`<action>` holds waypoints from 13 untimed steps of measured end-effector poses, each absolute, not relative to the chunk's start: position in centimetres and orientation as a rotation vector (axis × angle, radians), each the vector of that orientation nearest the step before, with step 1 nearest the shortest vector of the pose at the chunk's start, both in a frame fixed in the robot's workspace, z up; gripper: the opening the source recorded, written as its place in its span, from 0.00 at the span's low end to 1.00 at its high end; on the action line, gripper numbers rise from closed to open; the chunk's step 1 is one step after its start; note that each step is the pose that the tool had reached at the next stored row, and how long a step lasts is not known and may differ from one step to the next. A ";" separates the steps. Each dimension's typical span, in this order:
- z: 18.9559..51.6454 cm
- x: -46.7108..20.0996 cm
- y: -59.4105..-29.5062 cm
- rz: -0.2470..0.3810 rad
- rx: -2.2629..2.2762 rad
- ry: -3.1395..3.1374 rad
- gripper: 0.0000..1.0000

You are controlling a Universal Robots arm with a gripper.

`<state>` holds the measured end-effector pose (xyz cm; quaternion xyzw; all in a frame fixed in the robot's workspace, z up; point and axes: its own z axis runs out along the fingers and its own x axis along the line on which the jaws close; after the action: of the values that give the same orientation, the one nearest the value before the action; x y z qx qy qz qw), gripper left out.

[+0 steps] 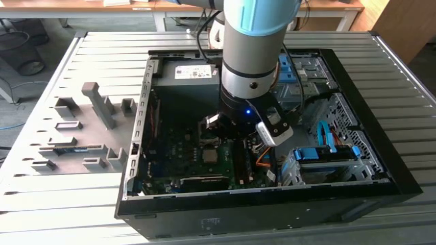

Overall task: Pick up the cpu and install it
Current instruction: 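Place the cpu into insertion slot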

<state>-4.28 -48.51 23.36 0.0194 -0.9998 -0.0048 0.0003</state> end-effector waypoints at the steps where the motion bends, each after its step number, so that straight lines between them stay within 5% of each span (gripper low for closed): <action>1: 23.4 -4.3 -48.5 -0.032 0.061 -3.141 0.10; 13: 25.3 -4.2 -48.3 -0.047 0.061 -3.141 0.10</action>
<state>-4.20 -48.35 25.33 0.0194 -0.9997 -0.0150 0.0000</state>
